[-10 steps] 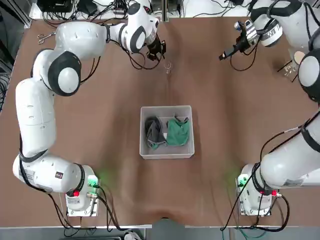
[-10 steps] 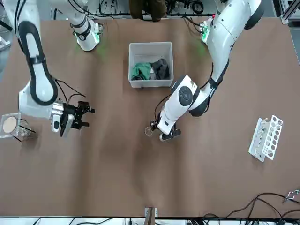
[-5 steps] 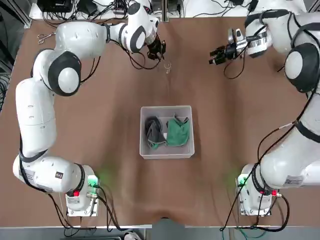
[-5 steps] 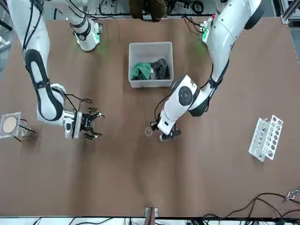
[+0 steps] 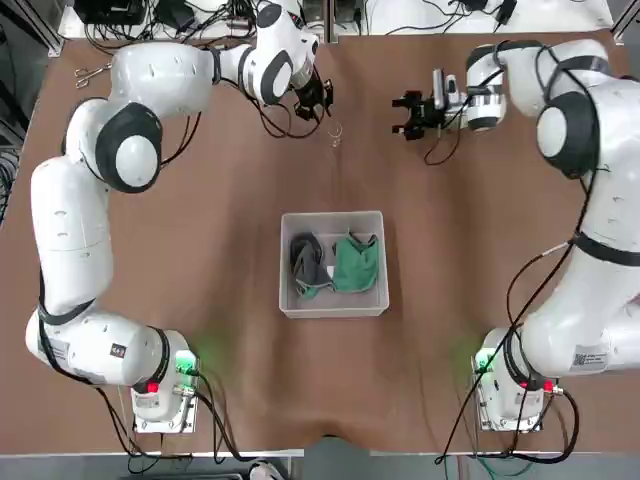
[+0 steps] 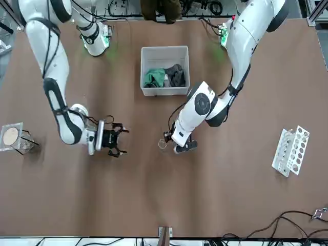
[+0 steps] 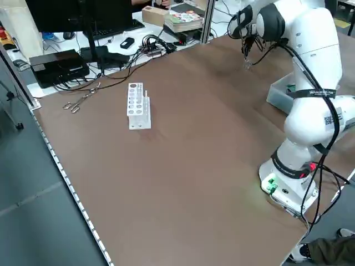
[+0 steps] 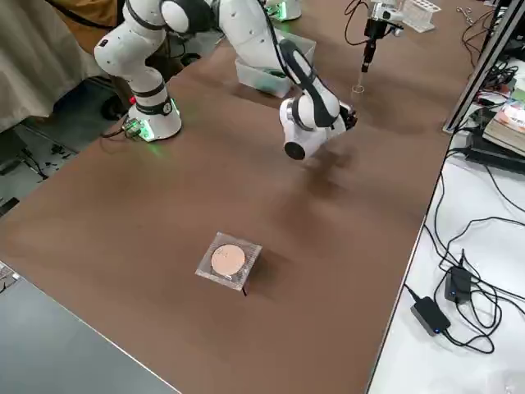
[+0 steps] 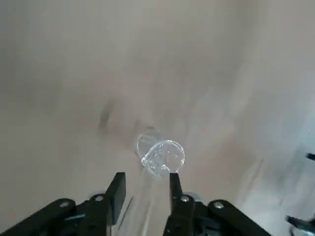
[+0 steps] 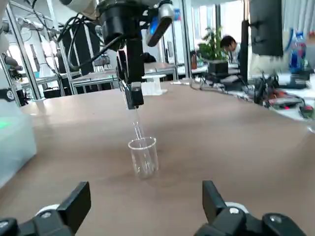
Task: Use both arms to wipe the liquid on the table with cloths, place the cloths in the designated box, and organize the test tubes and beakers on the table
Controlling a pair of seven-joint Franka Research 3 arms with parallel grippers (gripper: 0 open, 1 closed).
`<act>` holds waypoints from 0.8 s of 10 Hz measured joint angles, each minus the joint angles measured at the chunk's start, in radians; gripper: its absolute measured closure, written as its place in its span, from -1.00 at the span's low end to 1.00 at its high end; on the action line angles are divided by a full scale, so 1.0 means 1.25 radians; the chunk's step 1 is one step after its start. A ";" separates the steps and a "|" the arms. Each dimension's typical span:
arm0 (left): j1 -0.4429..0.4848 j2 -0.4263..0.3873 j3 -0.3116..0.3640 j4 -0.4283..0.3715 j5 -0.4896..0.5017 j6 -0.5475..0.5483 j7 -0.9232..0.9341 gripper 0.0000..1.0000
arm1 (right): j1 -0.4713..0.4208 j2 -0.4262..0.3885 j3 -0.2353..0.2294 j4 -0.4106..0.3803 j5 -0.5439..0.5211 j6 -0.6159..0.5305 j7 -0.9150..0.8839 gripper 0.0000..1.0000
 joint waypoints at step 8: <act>-0.003 -0.003 -0.001 -0.002 0.000 -0.023 0.000 0.17 | 0.107 0.113 -0.002 0.137 0.082 0.014 -0.069 -1.00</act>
